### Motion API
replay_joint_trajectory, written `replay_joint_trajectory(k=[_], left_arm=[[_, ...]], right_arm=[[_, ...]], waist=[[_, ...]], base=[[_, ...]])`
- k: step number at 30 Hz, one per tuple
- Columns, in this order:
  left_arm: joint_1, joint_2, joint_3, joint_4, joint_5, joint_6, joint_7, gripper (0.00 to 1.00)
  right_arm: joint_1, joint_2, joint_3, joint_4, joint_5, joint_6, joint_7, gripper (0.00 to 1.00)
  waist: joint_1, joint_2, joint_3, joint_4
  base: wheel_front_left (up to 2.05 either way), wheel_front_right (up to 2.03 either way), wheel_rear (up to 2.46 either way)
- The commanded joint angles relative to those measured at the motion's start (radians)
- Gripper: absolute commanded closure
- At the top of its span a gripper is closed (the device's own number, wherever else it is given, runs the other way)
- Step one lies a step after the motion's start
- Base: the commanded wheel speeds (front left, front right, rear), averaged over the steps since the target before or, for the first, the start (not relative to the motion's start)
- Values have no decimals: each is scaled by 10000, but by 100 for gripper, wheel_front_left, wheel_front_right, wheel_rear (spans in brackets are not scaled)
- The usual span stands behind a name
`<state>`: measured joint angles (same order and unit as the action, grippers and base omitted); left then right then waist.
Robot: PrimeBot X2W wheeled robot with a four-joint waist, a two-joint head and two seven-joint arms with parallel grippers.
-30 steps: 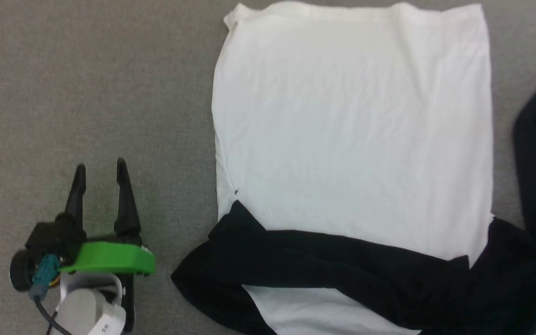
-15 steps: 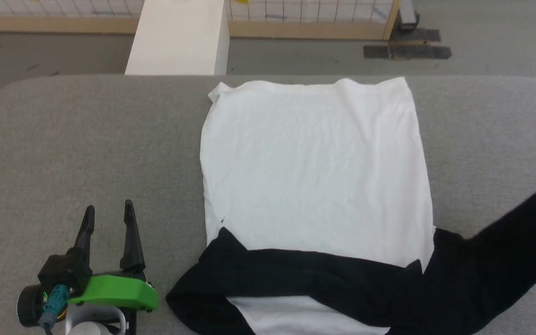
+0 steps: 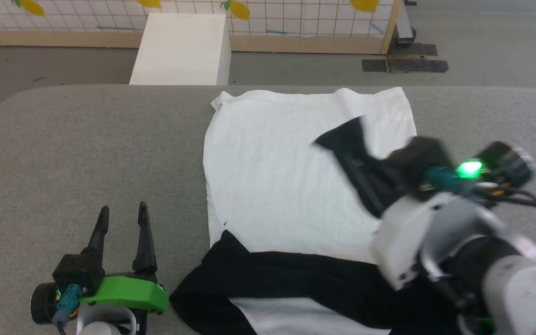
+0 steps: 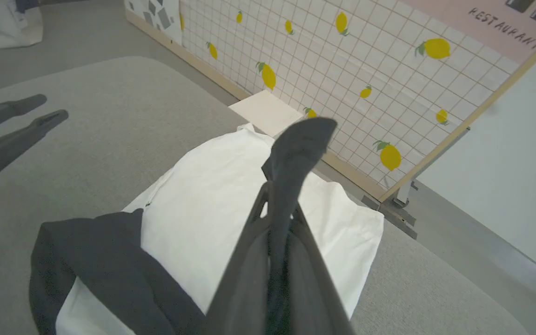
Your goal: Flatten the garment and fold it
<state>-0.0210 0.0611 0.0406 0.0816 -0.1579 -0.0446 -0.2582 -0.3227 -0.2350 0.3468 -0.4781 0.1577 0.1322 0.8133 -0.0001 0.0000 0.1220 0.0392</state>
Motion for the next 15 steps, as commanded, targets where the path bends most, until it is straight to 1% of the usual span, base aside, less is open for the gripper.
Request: replay_joint_trajectory(k=[1, 4, 6, 7, 8, 9, 15], left_arm=[[-17, -48, -48, 22, 43, -54, -36, 0], [-118, -62, -153, 77, 32, -53, -36, 0], [-173, -71, -240, 112, 21, -53, -36, 0], [-200, -75, -278, 126, 10, -51, -36, 0], [-207, -76, -291, 130, 8, -53, -36, 0], [-256, -83, -367, 162, -23, -44, -36, 0], [-395, -97, -546, 187, -144, 8, -36, 0]], right_arm=[[-303, 70, 525, 282, 85, -15, -103, 100], [-719, 262, 1775, 1204, 264, -15, -322, 100], [-907, 385, 2432, 1900, 358, -15, -455, 100], [-978, 431, 2693, 2223, 393, -15, -513, 100], [-987, 447, 2749, 2306, 408, -15, -527, 100], [-1098, 562, 3249, 3066, 497, -15, -700, 100], [-1152, 775, 4275, 5139, 768, -15, -1186, 100]], waist=[[1, 0, 108, 159], [1, 0, 208, 373], [1, 0, 292, 529], [1, 0, 338, 596], [1, 0, 353, 619], [1, 0, 452, 758], [1, 0, 812, 1145]], base=[[0, 0, 0], [0, 0, 0], [0, 0, 0], [0, 0, 0], [0, 0, 0], [0, 0, 0], [0, 0, 0]])
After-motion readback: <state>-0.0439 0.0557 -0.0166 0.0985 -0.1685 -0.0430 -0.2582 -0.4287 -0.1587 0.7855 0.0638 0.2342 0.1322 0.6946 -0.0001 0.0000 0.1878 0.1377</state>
